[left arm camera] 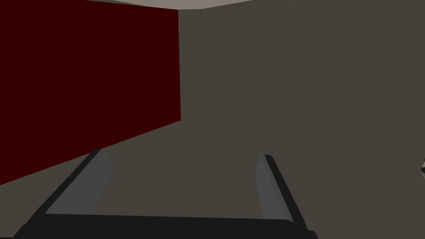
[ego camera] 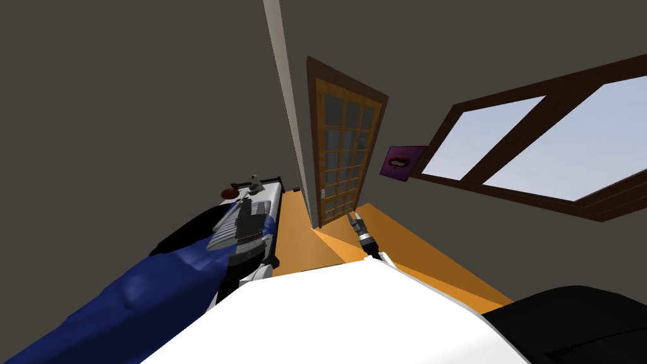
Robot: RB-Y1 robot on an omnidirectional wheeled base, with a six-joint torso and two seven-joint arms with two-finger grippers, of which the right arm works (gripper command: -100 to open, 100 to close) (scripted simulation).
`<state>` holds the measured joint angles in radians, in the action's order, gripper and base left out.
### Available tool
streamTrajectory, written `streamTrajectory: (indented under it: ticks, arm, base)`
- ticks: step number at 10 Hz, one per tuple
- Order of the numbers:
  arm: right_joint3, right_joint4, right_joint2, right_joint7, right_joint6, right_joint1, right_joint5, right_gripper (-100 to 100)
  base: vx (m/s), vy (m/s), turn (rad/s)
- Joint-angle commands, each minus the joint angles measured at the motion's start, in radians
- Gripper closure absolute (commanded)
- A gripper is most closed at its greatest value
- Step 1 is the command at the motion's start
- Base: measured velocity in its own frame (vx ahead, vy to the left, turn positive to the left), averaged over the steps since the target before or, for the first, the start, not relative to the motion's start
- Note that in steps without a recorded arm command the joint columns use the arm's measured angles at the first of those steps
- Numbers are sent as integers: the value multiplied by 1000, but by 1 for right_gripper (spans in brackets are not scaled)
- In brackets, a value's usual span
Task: Pull the door open
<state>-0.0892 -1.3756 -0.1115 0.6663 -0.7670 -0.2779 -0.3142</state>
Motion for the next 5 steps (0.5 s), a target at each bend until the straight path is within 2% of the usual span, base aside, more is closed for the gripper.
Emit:
streamTrajectory:
  ticks: [1, 5]
  arm:
    - [-3, 30, -3, 29, -12, 6, -11, -100]
    - [-8, 99, -4, 94, -35, 22, -38, -100]
  base:
    - [107, -2, 51]
    - [98, -7, 41]
